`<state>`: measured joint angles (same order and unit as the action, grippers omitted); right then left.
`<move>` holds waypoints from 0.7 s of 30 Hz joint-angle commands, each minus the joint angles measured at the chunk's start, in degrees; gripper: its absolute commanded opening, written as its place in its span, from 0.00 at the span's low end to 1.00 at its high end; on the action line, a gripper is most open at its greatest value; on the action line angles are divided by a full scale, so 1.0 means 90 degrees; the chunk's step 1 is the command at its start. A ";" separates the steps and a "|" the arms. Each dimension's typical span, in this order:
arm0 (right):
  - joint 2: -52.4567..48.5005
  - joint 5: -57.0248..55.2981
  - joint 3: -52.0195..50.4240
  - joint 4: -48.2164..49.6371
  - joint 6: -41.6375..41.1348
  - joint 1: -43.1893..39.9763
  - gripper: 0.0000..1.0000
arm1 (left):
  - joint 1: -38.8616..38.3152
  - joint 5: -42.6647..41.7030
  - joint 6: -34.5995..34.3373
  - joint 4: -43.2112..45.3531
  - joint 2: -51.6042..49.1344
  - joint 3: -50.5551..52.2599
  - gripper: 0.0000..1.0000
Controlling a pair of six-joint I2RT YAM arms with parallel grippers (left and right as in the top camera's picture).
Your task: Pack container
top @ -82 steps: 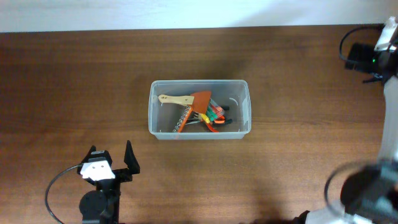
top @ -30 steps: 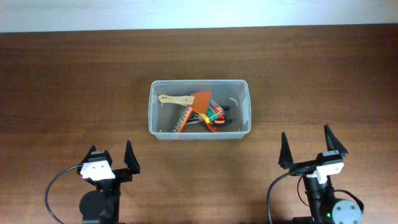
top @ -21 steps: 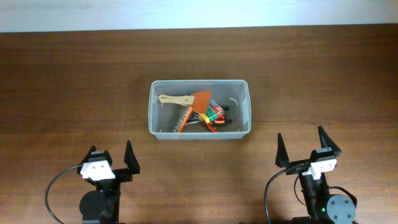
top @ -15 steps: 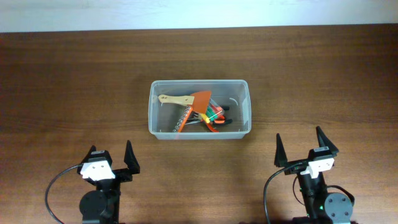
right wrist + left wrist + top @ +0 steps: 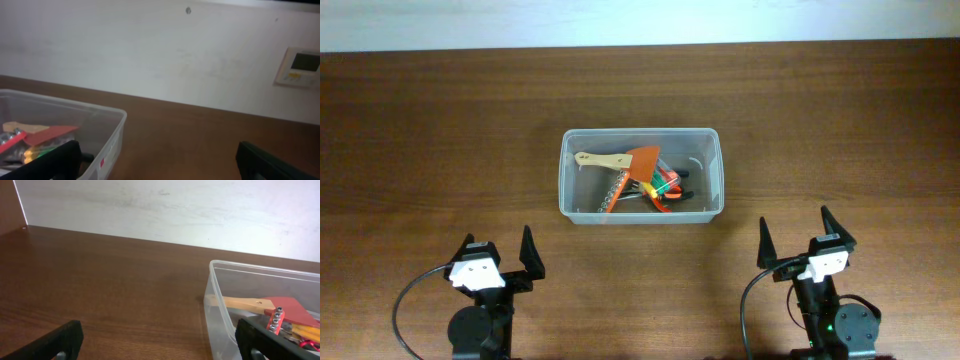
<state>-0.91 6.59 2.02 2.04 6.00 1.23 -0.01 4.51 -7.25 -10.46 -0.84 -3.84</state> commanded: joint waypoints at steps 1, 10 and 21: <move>0.0080 0.0039 -0.0192 0.0039 -0.0039 0.0070 0.99 | 0.0032 -0.0073 0.0102 0.0002 0.0061 0.0078 0.99; 0.0080 0.0036 -0.0189 -0.0481 -0.0041 0.0070 0.99 | 0.0032 -0.0073 0.0102 0.0002 0.0061 0.0078 0.99; 0.0080 0.0036 -0.0189 -0.0656 -0.0058 0.0070 0.99 | 0.0032 -0.0073 0.0102 0.0002 0.0061 0.0078 0.99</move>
<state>-0.89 6.59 0.60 -3.46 6.02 1.28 -0.01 4.51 -7.25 -10.46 -0.84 -3.84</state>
